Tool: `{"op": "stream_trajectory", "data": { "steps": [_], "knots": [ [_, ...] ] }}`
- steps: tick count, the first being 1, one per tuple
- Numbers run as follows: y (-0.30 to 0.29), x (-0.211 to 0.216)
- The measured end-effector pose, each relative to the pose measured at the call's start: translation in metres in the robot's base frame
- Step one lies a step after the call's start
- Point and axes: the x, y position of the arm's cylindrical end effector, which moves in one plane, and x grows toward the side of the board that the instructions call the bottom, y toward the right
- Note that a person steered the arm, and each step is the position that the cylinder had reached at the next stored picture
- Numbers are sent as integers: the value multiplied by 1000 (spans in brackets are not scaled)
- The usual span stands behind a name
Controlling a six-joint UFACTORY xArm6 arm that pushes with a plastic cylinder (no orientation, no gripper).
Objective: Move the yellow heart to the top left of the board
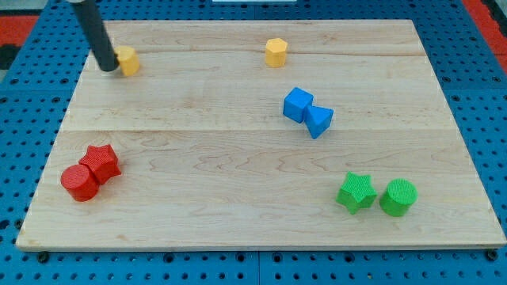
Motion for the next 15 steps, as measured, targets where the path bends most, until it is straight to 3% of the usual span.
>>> {"op": "stream_trajectory", "data": {
  "steps": [1, 2, 3, 4, 5, 6, 7, 8, 9, 10, 12, 14, 15],
  "knots": [
    [14, 18],
    [74, 6],
    [20, -34],
    [39, -13],
    [-30, -11],
    [-54, -19],
    [-66, -36],
    [-42, -56],
    [-23, -52],
    [-71, -21],
    [-67, -90],
    [-80, -106],
    [-41, -122]
  ]
}}
